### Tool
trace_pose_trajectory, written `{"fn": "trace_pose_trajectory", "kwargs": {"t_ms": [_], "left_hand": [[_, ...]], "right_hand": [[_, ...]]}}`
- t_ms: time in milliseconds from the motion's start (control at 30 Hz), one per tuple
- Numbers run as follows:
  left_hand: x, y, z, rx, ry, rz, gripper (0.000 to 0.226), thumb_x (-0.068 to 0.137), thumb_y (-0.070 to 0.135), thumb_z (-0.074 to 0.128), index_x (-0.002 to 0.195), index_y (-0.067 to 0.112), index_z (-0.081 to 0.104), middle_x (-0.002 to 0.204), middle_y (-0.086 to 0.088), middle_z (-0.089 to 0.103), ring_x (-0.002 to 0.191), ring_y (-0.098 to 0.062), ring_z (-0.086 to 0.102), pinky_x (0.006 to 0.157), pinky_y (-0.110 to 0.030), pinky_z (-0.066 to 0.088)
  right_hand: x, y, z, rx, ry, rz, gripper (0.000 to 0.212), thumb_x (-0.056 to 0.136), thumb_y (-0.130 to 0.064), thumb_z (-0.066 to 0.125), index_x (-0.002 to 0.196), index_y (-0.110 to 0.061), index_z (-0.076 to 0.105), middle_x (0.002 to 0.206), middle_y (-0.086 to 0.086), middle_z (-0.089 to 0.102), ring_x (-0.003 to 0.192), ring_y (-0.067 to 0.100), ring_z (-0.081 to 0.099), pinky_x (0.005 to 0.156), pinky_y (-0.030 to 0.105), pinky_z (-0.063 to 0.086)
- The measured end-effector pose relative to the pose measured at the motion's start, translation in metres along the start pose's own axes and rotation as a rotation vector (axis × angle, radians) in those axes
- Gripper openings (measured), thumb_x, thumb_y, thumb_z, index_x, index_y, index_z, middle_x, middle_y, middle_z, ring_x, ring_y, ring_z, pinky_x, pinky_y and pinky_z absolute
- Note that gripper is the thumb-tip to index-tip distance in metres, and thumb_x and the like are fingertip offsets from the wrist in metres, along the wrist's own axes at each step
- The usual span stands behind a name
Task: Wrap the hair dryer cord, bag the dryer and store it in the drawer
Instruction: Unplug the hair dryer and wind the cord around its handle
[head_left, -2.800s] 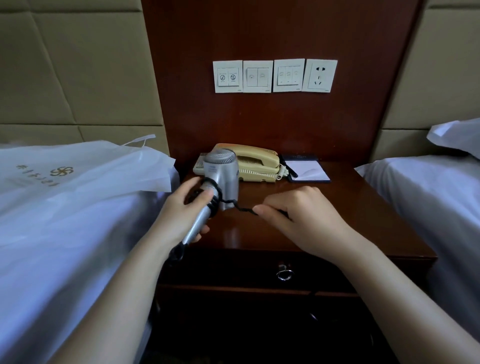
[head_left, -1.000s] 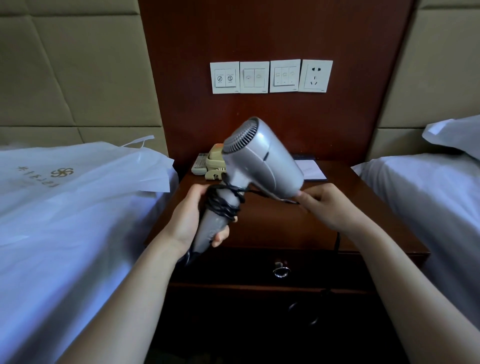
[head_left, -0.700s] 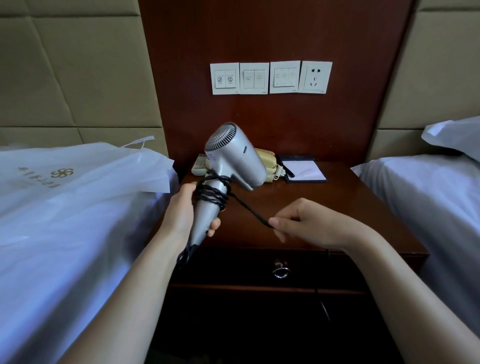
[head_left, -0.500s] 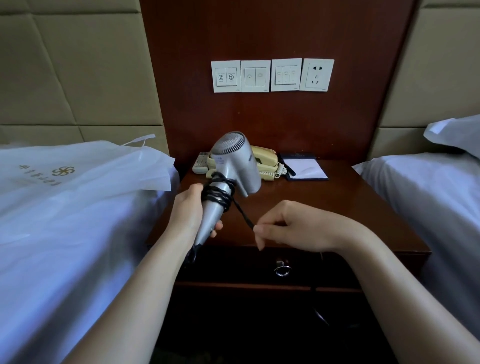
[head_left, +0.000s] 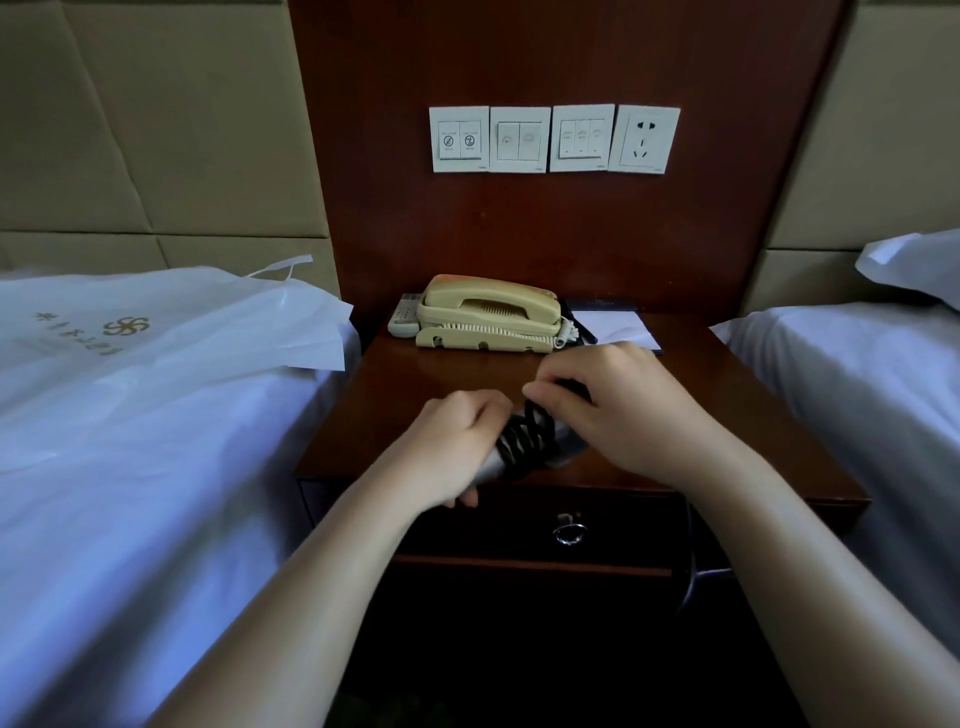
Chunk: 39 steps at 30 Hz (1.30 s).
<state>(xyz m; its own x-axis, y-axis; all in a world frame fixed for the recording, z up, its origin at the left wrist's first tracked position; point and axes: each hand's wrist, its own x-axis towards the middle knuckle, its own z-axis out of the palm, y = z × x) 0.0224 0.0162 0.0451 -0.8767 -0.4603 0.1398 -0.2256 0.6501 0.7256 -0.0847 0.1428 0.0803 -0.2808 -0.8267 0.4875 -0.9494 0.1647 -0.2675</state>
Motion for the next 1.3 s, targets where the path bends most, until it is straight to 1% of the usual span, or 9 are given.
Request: {"fn": "trace_pose_trajectory", "kwargs": {"t_ms": [167,467,567,633,800,933,1133,1233,1300], "left_hand": [[-0.004,0.003,-0.003,-0.044,-0.081,0.045,0.036,0.097,0.036,0.031,0.072,0.041,0.057,0.053,0.002,0.055,0.04,-0.022,0.058,0.039,-0.029,0.045],[-0.01,-0.002,-0.011,-0.119,-0.254,0.103,0.031,0.092,0.05,0.036,0.074,0.042,0.059,0.047,0.006,0.061,0.038,-0.016,0.055,0.037,-0.022,0.039],[-0.012,0.002,-0.01,-0.052,-0.299,0.095,0.025,0.086,0.061,0.045,0.087,0.04,0.059,0.055,0.003,0.06,0.039,-0.017,0.056,0.037,-0.024,0.041],[-0.012,0.004,-0.009,0.004,-0.324,0.062,0.036,0.083,0.059,0.051,0.099,0.028,0.058,0.059,0.002,0.06,0.038,-0.015,0.054,0.038,-0.025,0.042],[-0.011,0.003,-0.012,-0.059,-0.362,0.049,0.024,0.087,0.051,0.052,0.086,0.029,0.059,0.047,0.01,0.062,0.038,-0.015,0.054,0.038,-0.024,0.04],[-0.011,-0.002,-0.009,-0.125,-0.396,0.05,0.028,0.088,0.047,0.055,0.08,0.021,0.062,0.05,0.002,0.059,0.038,-0.017,0.054,0.036,-0.021,0.039],[-0.01,-0.012,-0.012,-0.32,-0.399,0.064,0.065,0.07,0.057,0.056,0.089,-0.005,0.056,0.049,-0.005,0.057,0.033,-0.017,0.053,0.032,-0.017,0.036],[-0.009,-0.017,-0.018,-0.528,-0.347,0.081,0.063,0.071,0.054,0.055,0.085,-0.008,0.053,0.045,-0.013,0.053,0.03,-0.019,0.05,0.032,-0.018,0.036],[-0.009,-0.02,-0.02,-0.656,-0.331,0.086,0.059,0.074,0.053,0.055,0.083,-0.005,0.056,0.044,-0.015,0.049,0.028,-0.02,0.048,0.033,-0.019,0.036]], "right_hand": [[0.002,-0.005,-0.006,-0.06,0.068,0.06,0.031,0.083,-0.049,0.058,0.07,-0.021,0.063,0.067,0.0,0.063,0.067,0.019,0.054,0.061,0.034,0.042],[0.003,-0.009,-0.01,-0.031,0.066,0.139,0.042,0.07,-0.058,0.067,0.057,-0.02,0.053,0.049,-0.003,0.044,0.051,0.01,0.041,0.051,0.029,0.032],[0.005,-0.008,-0.005,-0.011,0.029,0.142,0.042,0.068,-0.058,0.067,0.055,-0.022,0.051,0.049,-0.004,0.045,0.053,0.011,0.044,0.052,0.03,0.033],[0.005,-0.007,-0.002,0.011,0.003,0.127,0.041,0.068,-0.057,0.068,0.056,-0.021,0.053,0.049,-0.005,0.046,0.054,0.013,0.046,0.053,0.029,0.034],[0.008,0.008,-0.006,0.17,-0.037,0.138,0.048,0.069,-0.052,0.069,0.056,-0.009,0.054,0.048,-0.004,0.038,0.048,0.009,0.034,0.05,0.026,0.028],[0.008,0.029,-0.006,0.453,-0.139,0.168,0.053,0.069,-0.051,0.064,0.052,-0.004,0.047,0.051,0.003,0.031,0.051,0.017,0.028,0.049,0.025,0.022],[0.001,0.056,0.001,0.766,-0.195,0.3,0.043,0.075,-0.038,0.062,0.044,-0.014,0.044,0.036,-0.009,0.037,0.034,0.003,0.034,0.04,0.009,0.033],[-0.003,0.07,0.014,0.8,-0.102,0.366,0.062,0.087,0.007,0.052,0.028,-0.011,0.056,0.033,-0.003,0.052,0.035,0.0,0.048,0.044,0.008,0.04],[-0.009,0.075,0.018,0.782,-0.089,0.336,0.035,0.077,0.008,0.06,0.046,-0.007,0.067,0.05,0.006,0.062,0.054,0.011,0.055,0.055,0.021,0.043]]}}
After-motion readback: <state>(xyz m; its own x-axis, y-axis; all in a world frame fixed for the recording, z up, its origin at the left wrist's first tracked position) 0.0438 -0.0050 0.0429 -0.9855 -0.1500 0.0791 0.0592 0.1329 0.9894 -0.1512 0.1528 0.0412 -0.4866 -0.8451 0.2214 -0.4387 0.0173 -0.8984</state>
